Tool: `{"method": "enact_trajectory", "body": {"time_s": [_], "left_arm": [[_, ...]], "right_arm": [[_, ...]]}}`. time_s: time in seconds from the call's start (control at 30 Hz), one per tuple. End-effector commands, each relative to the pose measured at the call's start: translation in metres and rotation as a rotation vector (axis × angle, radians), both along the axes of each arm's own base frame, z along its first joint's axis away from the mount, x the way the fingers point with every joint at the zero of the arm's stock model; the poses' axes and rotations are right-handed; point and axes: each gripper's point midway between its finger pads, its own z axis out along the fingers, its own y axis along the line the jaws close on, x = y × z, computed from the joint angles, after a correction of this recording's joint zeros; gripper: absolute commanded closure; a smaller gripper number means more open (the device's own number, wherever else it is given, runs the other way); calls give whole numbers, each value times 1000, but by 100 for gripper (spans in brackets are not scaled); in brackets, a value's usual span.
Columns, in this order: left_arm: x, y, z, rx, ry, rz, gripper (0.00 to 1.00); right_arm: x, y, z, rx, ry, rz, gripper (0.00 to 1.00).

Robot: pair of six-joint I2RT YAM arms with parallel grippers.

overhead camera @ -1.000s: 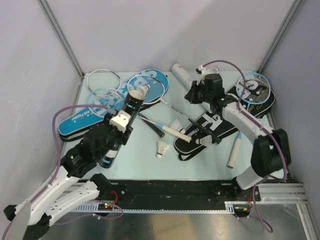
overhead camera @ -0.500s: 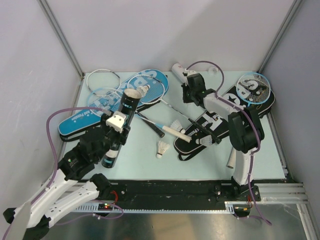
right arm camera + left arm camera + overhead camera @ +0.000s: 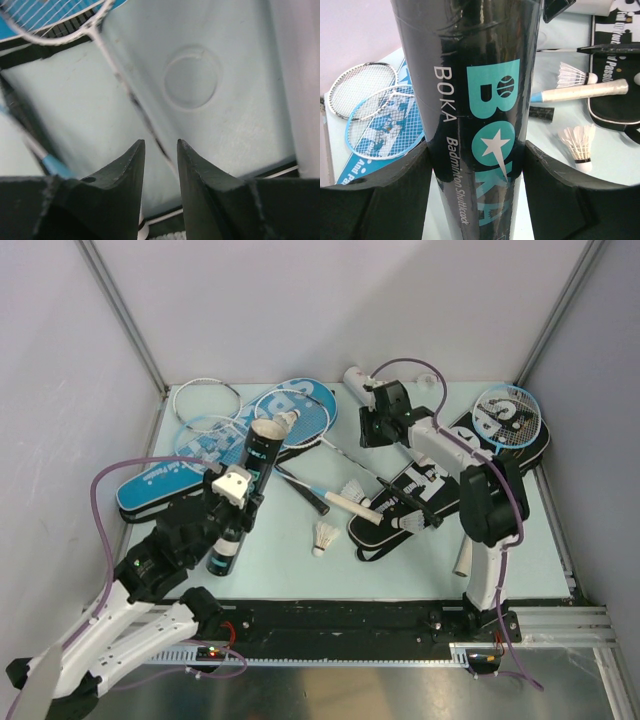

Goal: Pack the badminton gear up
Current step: Place the lid at the center of the board, then pick up the shuttlecock at the center of the board.

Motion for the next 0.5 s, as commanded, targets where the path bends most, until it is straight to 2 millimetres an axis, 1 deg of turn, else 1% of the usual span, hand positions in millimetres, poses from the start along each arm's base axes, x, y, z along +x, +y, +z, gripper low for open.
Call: {"method": "enact_trajectory", "body": {"time_s": [0.0,0.1,0.13,0.2,0.27,0.37,0.47], "left_arm": [[-5,-15,18,-67,-54,-87,72],[-11,-20,20,-75,-63,-133,71],[-12,-21,20,-75,-66,-145,71],[-14,-21,21,-73,-73,-157,70],[-16,-21,23,-76,-81,-164,70],[-18,-20,26,-82,-90,-172,70],[-18,-19,25,-83,-91,-165,70]], "right_arm": [[-48,23,52,178,58,135,62],[-87,39,64,309,114,249,59],[-103,44,62,345,148,290,57],[-130,52,65,408,187,365,55],[-153,60,64,447,226,430,52],[-179,70,58,467,266,504,50],[-193,79,47,461,302,544,49]]}}
